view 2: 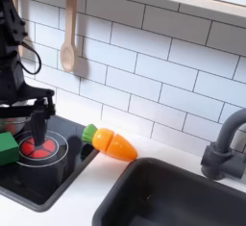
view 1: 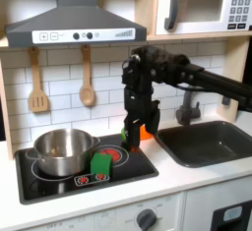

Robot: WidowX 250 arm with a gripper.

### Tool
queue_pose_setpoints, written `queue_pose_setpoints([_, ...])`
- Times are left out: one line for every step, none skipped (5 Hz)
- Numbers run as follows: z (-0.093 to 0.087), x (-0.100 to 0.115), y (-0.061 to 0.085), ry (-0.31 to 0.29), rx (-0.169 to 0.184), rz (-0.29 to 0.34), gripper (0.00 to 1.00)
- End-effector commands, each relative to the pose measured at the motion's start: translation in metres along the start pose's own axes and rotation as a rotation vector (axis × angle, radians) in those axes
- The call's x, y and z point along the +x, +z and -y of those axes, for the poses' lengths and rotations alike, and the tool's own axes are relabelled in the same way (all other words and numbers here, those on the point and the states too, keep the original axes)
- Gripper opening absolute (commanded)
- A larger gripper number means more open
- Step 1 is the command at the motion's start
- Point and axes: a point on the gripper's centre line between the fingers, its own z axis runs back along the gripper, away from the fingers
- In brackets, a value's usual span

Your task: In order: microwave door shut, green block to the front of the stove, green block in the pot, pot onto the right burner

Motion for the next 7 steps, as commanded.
queue_pose_setpoints([-0.017,-0.036,0.001,-0.021,0.104,0.067,1.00])
queue_pose_setpoints([-0.024,-0.059,0.004,-0.042,0.114,0.087,1.00])
queue_pose_setpoints([-0.030,-0.073,-0.006,-0.083,0.155,0.088,1.00])
queue_pose_setpoints([-0.032,-0.074,-0.013,-0.058,0.162,0.056,1.00])
queue_pose_setpoints([-0.032,-0.074,-0.009,-0.059,0.158,0.072,1.00])
queue_pose_setpoints([-0.032,-0.074,-0.009,-0.059,0.158,0.073,1.00])
queue_pose_setpoints([-0.032,-0.074,-0.009,-0.059,0.158,0.075,1.00])
